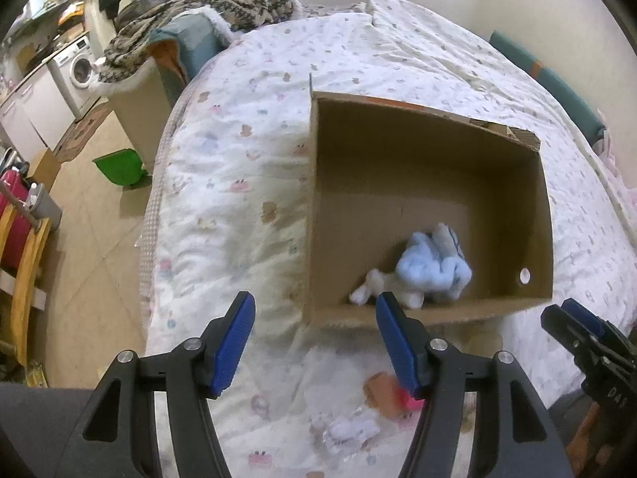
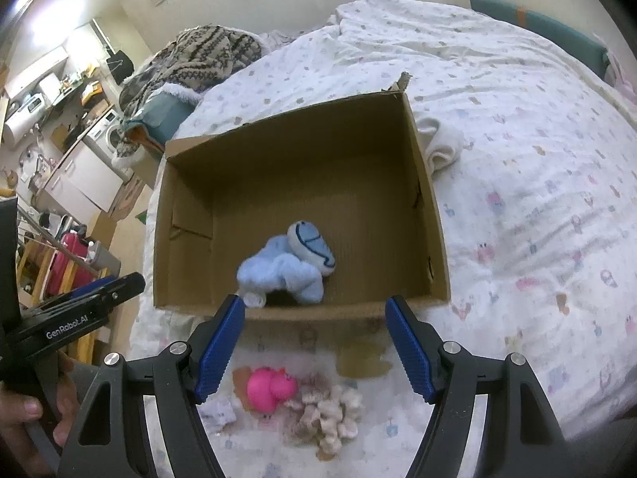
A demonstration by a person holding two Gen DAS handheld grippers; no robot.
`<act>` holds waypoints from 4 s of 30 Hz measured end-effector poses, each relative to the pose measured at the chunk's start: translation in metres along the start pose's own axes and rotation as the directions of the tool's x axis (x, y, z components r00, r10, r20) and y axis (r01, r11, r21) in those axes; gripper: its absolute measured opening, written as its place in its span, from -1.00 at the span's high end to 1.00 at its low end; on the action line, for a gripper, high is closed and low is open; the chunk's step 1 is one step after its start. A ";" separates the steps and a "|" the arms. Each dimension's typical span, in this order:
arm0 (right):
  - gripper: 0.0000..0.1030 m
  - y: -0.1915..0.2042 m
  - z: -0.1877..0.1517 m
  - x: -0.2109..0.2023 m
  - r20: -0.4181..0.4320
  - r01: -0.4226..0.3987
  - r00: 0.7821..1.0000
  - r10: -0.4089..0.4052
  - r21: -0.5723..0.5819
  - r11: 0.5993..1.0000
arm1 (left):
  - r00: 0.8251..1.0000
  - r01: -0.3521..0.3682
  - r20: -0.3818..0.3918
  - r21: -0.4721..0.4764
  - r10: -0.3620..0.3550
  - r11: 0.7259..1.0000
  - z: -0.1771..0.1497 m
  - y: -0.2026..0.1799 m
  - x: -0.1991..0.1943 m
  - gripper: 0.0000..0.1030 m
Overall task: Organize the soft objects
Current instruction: 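Grasp the clear plastic bag with the left tool, then carry the plastic bag into the box with the left tool while the right tool drops a scrunchie there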
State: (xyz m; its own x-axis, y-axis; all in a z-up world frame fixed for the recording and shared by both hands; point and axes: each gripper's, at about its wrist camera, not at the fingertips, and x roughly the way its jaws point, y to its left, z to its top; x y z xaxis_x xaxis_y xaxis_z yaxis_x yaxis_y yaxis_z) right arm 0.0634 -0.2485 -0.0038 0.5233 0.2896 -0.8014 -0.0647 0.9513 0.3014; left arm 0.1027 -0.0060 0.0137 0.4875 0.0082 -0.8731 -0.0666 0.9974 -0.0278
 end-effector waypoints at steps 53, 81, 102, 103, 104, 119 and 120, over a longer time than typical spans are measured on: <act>0.00 -0.046 -0.063 0.070 -0.348 0.029 0.934 0.079 0.296 0.955 | 0.949 0.129 -0.304 0.128 -0.085 0.983 -0.106 -0.029 0.082 0.54; 0.68 -0.030 -0.031 -0.035 -0.068 -0.127 0.987 0.142 0.195 0.973 | 0.993 0.120 0.004 -0.056 -0.120 0.991 -0.064 0.029 -0.024 0.54; 0.68 -0.016 0.037 0.004 -0.040 -0.083 0.995 0.088 0.112 0.990 | 0.995 0.087 0.029 0.098 -0.091 0.991 0.034 -0.022 0.007 0.54; 0.68 -0.016 0.038 0.008 -0.049 -0.073 0.996 0.079 0.104 0.992 | 0.996 0.087 0.019 0.090 -0.089 0.992 0.038 -0.021 0.011 0.54; 0.68 -0.016 0.039 0.012 -0.054 -0.063 0.996 0.069 0.099 0.993 | 0.996 0.093 0.007 0.085 -0.094 0.992 0.041 -0.021 0.016 0.54; 0.68 -0.029 0.046 0.077 -0.147 -0.014 0.989 0.027 0.088 0.996 | 0.998 0.055 -0.018 0.099 -0.054 0.994 0.052 -0.029 0.081 0.53; 0.68 -0.029 0.044 0.080 -0.153 -0.011 0.988 0.023 0.081 0.997 | 0.998 0.060 -0.021 0.095 -0.058 0.994 0.052 -0.030 0.082 0.53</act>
State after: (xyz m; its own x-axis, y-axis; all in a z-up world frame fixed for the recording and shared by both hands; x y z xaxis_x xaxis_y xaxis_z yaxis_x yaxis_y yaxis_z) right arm 0.1446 -0.2572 -0.0536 0.3856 0.3242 -0.8638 -0.0013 0.9364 0.3509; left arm 0.1897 -0.0311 -0.0314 0.4722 -0.0511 -0.8800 0.0459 0.9984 -0.0333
